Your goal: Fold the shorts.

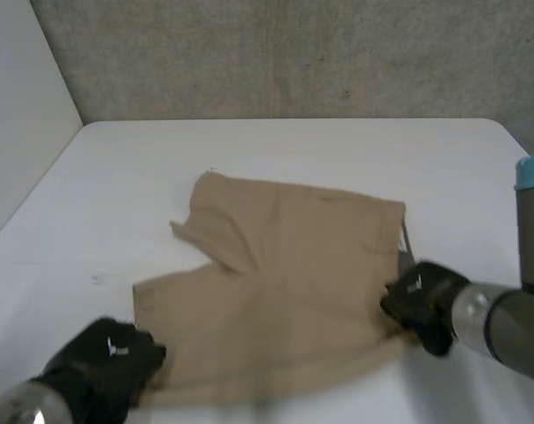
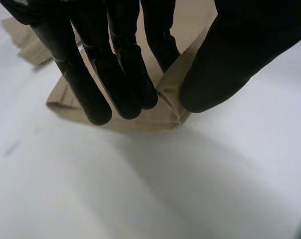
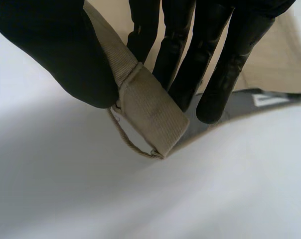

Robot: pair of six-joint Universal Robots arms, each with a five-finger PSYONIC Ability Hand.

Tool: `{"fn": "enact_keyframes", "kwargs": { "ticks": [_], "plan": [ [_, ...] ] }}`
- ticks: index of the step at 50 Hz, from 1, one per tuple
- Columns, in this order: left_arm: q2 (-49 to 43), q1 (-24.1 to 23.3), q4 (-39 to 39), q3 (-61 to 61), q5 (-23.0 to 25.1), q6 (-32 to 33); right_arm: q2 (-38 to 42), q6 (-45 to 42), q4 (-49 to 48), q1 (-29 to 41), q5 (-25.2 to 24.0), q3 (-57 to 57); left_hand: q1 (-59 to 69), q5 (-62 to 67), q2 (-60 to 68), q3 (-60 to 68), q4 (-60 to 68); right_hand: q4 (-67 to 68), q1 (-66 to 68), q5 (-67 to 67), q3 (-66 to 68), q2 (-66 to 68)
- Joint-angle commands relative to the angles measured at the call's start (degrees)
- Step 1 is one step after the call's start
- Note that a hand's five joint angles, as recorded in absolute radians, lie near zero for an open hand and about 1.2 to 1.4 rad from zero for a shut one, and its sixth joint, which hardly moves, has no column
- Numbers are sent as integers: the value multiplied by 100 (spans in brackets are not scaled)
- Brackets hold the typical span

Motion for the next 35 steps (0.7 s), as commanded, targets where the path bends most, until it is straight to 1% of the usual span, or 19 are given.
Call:
{"fn": "enact_keyframes", "kwargs": {
  "ticks": [1,3,5,6,8,10,13,14,17,20,22,23,26,27,30,32,33,34,35],
  "plan": [
    [214,296,61,407,493,23,-200,-363,88,-127,-123,87,1543,1389,1121,1166,1079,1171,2410,1379,1198,1237],
    [3,375,315,609,484,23,-121,-188,-97,-170,-158,-141,1543,1389,1121,1166,1079,1171,2410,1379,1198,1237],
    [-585,420,772,987,484,23,19,84,-298,-206,-167,-361,1543,1389,1121,1166,1079,1171,2410,1379,1198,1237],
    [-787,420,930,1153,475,23,290,416,-543,-214,-141,-641,1543,1389,1121,1166,1079,1171,2410,1379,1198,1237],
    [-1383,420,1386,1696,431,14,555,734,-782,-215,-105,-941,1543,1389,1121,1166,1079,1171,2410,1379,1198,1237],
    [-1798,411,1651,2067,388,14,905,1094,-1054,-180,-18,-1370,1543,1389,1121,1166,1079,1171,2410,1379,1198,1237],
    [-2667,367,2187,2893,142,14,1179,1298,-1239,-153,88,-1741,1543,1389,1121,1166,1079,1171,2410,1379,1198,1237],
    [-2896,350,2311,3130,37,14,1363,1350,-1362,-136,210,-1968,1543,1389,1121,1166,1079,1171,2410,1379,1198,1237],
    [-3880,209,2689,4237,-438,23,1689,1386,-1652,-118,448,-2338,1543,1389,1121,1166,1079,1171,2410,1379,1198,1237],
    [-4882,139,2848,5432,-816,154,2067,1386,-2275,-109,703,-2699,1543,1389,1121,1166,1079,1171,2410,1379,1198,1237],
    [-5357,121,2865,6021,-913,338,2321,1377,-2853,-118,843,-2857,1543,1389,1121,1166,1079,1171,2410,1379,1198,1237],
    [-5812,112,2892,6546,-940,583,2401,1351,-3049,-109,853,-2876,1543,1389,1121,1166,1079,1171,2410,1379,1198,1237],
    [-6421,95,2971,7261,-949,988,2717,1220,-3776,-83,861,-2911,1543,1389,1121,1166,1079,1171,2410,1379,1198,1237],
    [-6771,68,3110,7681,-940,1199,2823,1149,-3945,-83,870,-2937,1543,1389,1121,1166,1079,1171,2410,1379,1198,1237],
    [-7186,42,3523,8176,-949,1464,3209,807,-4559,-74,914,-3051,1543,1389,1121,1166,1079,1171,2410,1379,1198,1237],
    [-7450,33,4076,8449,-957,1570,3350,657,-4851,-74,923,-3113,1543,1389,1121,1166,1079,1171,2410,1379,1198,1237],
    [-7486,33,4278,8467,-949,1587,3455,543,-5096,-48,880,-3139,1345,1191,924,968,881,-405,834,-197,-378,-339],
    [-7521,33,4463,8459,-940,1579,3491,533,-5203,-48,844,-3139,611,457,189,234,147,-1886,-648,-1678,-1859,-1821],
    [-7539,33,4822,8415,-922,1579,3526,533,-5308,-39,844,-3139,-2094,-2248,-2516,-2472,-2559,-3616,-2378,-3408,-3589,-3551]
  ]
}}
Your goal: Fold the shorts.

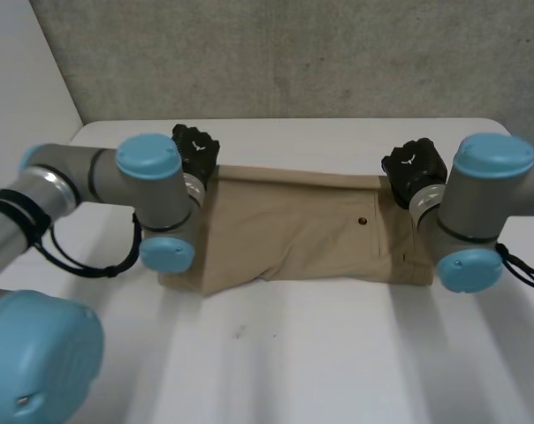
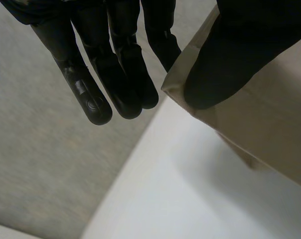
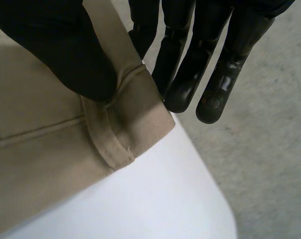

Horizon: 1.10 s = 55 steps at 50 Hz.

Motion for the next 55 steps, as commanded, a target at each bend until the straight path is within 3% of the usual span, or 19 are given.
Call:
{"fn": "enact_keyframes", "kwargs": {
  "ticks": [1,2,8,13,17,25,31,34,41,49,51,53,55],
  "plan": [
    [-696,-32,1682,604,69,385,591,-507,-1265,42,-66,-114,-4103,-4257,-4528,-4487,-4569,-5265,-4027,-5058,-5238,-5200],
    [-696,-41,1823,561,70,394,618,-472,-1379,42,-75,-88,-5457,-5611,-5881,-5841,-5923,-5829,-4590,-5622,-5802,-5763],
    [-381,-261,2562,-239,96,341,40,239,-1398,7,-40,184,-5457,-5611,-5881,-5841,-5923,-5829,-4590,-5622,-5802,-5763],
    [357,-278,2572,-1055,34,306,-927,1153,-1065,-55,-127,747,-5457,-5611,-5881,-5841,-5923,-5829,-4590,-5622,-5802,-5763],
    [1288,-278,2467,-2101,43,17,-1639,1567,-248,-248,-277,1177,-5457,-5611,-5881,-5841,-5923,-5829,-4590,-5622,-5802,-5763],
    [3283,-217,1922,-4527,96,-1547,-2230,2278,1141,-599,-725,2310,-5457,-5611,-5881,-5841,-5923,-5829,-4590,-5622,-5802,-5763],
    [4215,-147,1658,-6098,131,-2794,-2238,2367,958,-731,-953,3093,-5457,-5611,-5881,-5841,-5923,-5829,-4590,-5622,-5802,-5763],
    [4392,-129,1675,-6601,131,-3077,-2221,2376,458,-863,-1042,3392,-5457,-5611,-5881,-5841,-5923,-5829,-4590,-5622,-5802,-5763],
    [4577,-85,1789,-7078,96,-3201,-1861,2324,-474,-942,-1068,3622,-5457,-5611,-5881,-5841,-5923,-3954,-2716,-3747,-3927,-3889],
    [4630,3,1824,-7095,78,-3210,-1527,2306,-607,-1030,-1077,3508,-5457,-5611,-5881,-5841,-5923,-2610,-1372,-2403,-2583,-2545],
    [4603,20,1825,-7104,78,-3210,-1474,2297,-607,-1039,-1077,3481,-5457,-5611,-5881,-5841,-5923,-1538,-300,-1331,-1511,-1472],
    [4595,29,1833,-7104,78,-3210,-1465,2297,-607,-1057,-1085,3472,-5457,-5611,-5881,-5841,-5923,843,2081,1050,870,908],
    [4586,38,1860,-7113,78,-3210,-1491,2306,-616,-1066,-1086,3472,-5457,-5611,-5881,-5841,-5923,1171,2410,1378,1198,1237]
  ]
}}
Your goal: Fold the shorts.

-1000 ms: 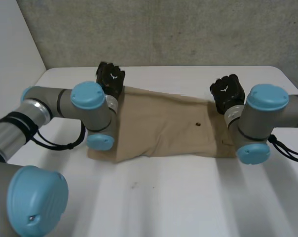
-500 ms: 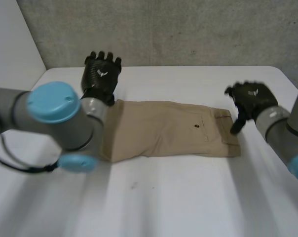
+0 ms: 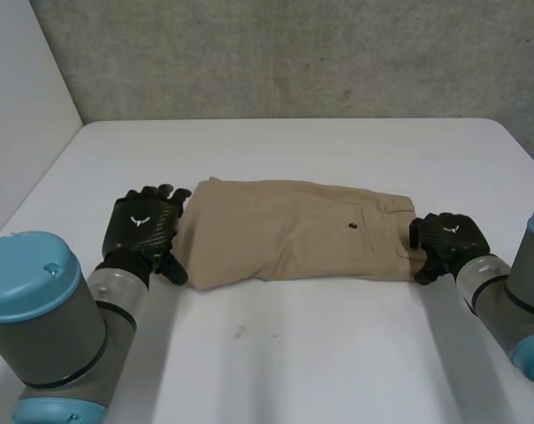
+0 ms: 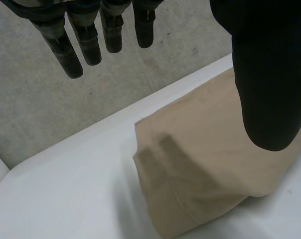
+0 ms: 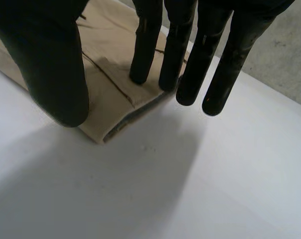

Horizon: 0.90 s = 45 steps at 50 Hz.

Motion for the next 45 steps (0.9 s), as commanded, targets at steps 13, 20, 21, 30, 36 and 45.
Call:
{"fn": "enact_keyframes", "kwargs": {
  "ticks": [13,20,21,30,36,45],
  "plan": [
    [-37,105,57,3,0,11,-253,-958,305,-721,80,-173,-97,-267,-164,-243,-178,3760,4353,3923,3753,3665],
    [-11,113,57,3,0,19,-456,-2287,517,-1100,159,-384,-97,-267,-164,-243,-178,3760,4353,3923,3753,3665],
    [-11,122,57,3,0,19,-491,-2488,517,-1109,194,-480,-97,-267,-164,-243,-178,3760,4353,3923,3753,3665],
    [-11,166,57,3,0,11,-535,-2657,535,401,221,-1359,-97,-267,-164,-243,-178,3760,4353,3923,3753,3665],
    [16,201,57,12,0,11,-193,-2675,421,1630,-24,-1816,-97,-267,-164,-243,-178,3760,4353,3923,3753,3665],
    [235,324,66,257,27,11,607,-2596,289,2732,-1545,-1887,-97,-267,-164,-243,-178,3760,4353,3923,3753,3665]
  ]
}}
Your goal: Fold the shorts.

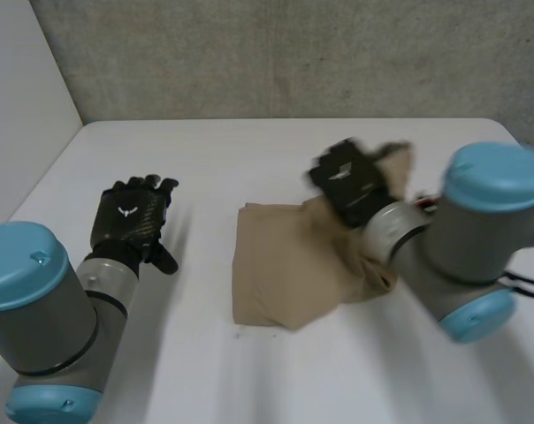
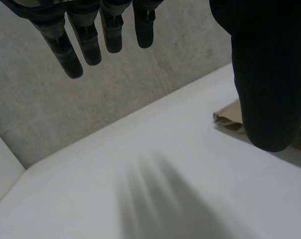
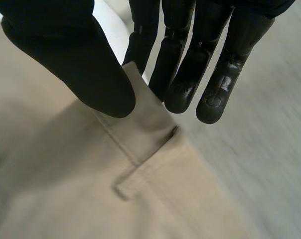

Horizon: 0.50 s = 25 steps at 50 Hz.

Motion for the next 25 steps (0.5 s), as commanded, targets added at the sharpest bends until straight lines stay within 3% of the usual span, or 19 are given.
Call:
{"fn": "enact_keyframes", "kwargs": {
  "ticks": [1,4,9,14,25],
  "plan": [
    [151,92,-7,322,34,2,682,68,-83,663,-1249,-11,-97,-267,-164,-243,-178,1172,2503,1380,1240,1244],
    [151,57,-34,585,25,11,797,95,-83,707,-1531,-20,-97,-267,-164,-243,-178,1172,2503,1380,1240,1244],
    [125,4,-78,1095,25,11,753,393,-74,707,-1523,-90,-97,-267,-164,-243,-178,1172,2503,1380,1240,1244],
    [-68,-180,-209,1737,16,2,219,1296,-12,663,-1216,-134,-97,-267,-164,-243,-178,-5801,-4471,-5593,-5733,-5730],
    [-1386,-1164,-1017,3635,191,-94,-372,3829,382,-215,-20,-652,-42,-212,-109,-188,-123,-5828,-4497,-5620,-5760,-5756]
  ]
}}
